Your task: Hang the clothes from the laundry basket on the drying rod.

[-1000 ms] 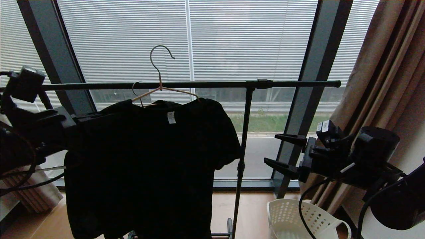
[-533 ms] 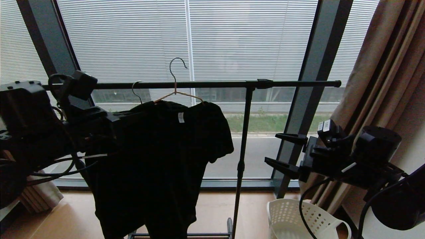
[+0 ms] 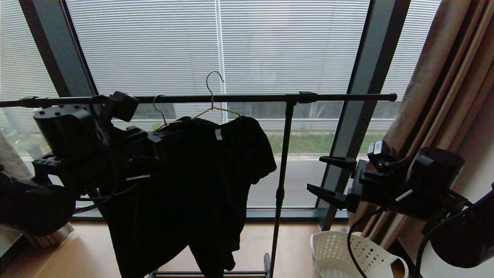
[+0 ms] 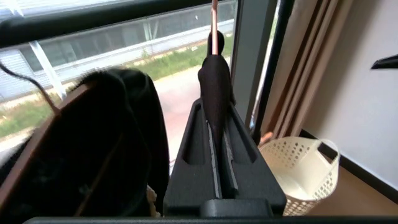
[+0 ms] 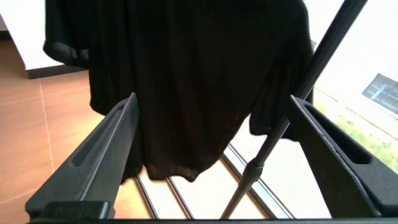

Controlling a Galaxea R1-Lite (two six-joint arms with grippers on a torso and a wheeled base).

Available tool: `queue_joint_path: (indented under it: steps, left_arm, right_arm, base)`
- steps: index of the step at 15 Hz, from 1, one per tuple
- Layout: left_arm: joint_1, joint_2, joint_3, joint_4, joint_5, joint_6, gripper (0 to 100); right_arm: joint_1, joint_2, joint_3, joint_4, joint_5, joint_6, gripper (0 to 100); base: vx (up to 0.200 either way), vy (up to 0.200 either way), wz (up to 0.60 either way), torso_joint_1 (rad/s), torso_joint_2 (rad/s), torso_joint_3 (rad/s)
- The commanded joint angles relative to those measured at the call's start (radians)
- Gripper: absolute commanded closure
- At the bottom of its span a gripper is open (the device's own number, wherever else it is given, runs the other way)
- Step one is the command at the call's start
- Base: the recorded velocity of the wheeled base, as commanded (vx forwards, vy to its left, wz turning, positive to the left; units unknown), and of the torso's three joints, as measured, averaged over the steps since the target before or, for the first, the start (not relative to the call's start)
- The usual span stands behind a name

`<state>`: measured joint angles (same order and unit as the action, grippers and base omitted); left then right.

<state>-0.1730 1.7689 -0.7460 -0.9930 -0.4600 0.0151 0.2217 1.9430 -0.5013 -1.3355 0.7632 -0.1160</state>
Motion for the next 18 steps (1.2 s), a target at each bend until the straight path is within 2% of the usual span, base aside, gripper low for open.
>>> queue_joint_path:
  steps: [1, 18]
  left_arm:
    - [-0.002, 0.026, -0.009, -0.004, -0.002, -0.023, 100]
    - [-0.005, 0.124, -0.064, -0.004, 0.000, -0.044, 100]
  right_arm:
    - [0.001, 0.004, 0.001, -0.001, -0.001, -0.001, 0]
    - [0.018, 0.016, 0.013, -0.002, -0.001, -0.016, 0]
  base:
    - [0.000, 0.000, 0.00, 0.000, 0.00, 0.000]
    - [0.000, 0.000, 0.00, 0.000, 0.00, 0.000]
